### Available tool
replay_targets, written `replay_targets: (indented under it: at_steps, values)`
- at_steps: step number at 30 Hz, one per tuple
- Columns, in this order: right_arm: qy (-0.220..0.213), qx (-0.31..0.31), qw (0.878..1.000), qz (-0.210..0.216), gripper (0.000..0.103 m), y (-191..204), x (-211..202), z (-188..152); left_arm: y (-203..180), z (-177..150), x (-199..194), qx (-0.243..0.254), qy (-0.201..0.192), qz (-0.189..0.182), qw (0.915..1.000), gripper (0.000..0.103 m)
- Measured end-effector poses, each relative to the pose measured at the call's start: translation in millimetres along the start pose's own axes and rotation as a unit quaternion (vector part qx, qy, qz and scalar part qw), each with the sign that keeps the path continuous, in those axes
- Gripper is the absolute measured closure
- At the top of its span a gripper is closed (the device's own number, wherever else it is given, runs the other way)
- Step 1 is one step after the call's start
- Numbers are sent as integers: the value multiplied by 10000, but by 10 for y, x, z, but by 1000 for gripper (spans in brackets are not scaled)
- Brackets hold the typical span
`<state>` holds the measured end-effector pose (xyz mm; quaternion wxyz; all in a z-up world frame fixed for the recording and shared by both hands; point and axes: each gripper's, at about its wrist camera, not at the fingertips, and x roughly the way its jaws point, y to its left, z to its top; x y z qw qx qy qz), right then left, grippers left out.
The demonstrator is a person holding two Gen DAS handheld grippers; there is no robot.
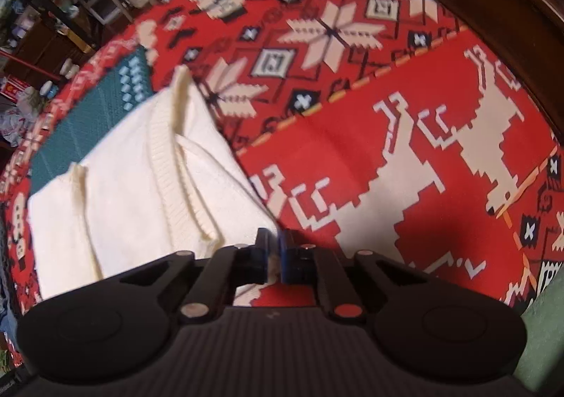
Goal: Fold clothes
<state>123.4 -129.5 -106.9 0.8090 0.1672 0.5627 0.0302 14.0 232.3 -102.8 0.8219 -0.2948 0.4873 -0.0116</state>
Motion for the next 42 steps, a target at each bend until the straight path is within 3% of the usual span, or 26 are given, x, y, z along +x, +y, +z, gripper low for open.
replay_targets:
  at_steps: [5, 10, 14, 18, 21, 23, 25, 27, 28, 29, 32, 34, 39, 42]
  values:
    - [-525, -540, 9947, 695, 98, 427, -399, -171, 70, 76, -179, -173, -303, 105, 9993, 100]
    - [-1045, -1075, 9790, 1383, 98, 854, -798, -342, 255, 162, -408, -526, -605, 64, 9968, 100]
    - [-919, -1901, 9620, 1730, 98, 1518, -861, -733, 416, 221, -566, -818, -798, -88, 9934, 100]
    - [-543, -2659, 9480, 1665, 98, 2079, -552, -1163, 523, 260, -603, -1021, -819, -238, 9911, 99]
    - [-132, -2858, 9472, 1450, 97, 2271, -171, -1368, 579, 286, -582, -1132, -758, -349, 9901, 99]
    - [22, -2897, 9483, 1297, 97, 2271, 25, -1459, 585, 297, -536, -1131, -669, -440, 9904, 99]
    - [79, -2729, 9513, 1433, 96, 2203, 70, -1470, 573, 306, -488, -1102, -586, -493, 9910, 99]
    - [113, -2498, 9540, 1655, 91, 2134, 24, -1411, 556, 317, -436, -1081, -485, -526, 9916, 91]
    - [117, -2405, 9546, 1752, 91, 2106, -4, -1380, 544, 324, -411, -1076, -425, -547, 9918, 77]
    - [74, -2409, 9538, 1797, 89, 2085, -43, -1377, 531, 324, -389, -1060, -376, -591, 9919, 70]
    - [-52, -2495, 9498, 1886, 76, 2016, -152, -1341, 485, 305, -344, -964, -269, -678, 9927, 66]
    - [-102, -2541, 9477, 1928, 75, 1970, -252, -1289, 450, 278, -337, -897, -247, -696, 9932, 64]
    - [-188, -2531, 9506, 1787, 72, 1829, -452, -1111, 366, 209, -334, -757, -386, -930, 9920, 69]
    - [-312, -2485, 9544, 1626, 72, 1676, -556, -969, 316, 208, -291, -678, -399, -1110, 9907, 85]
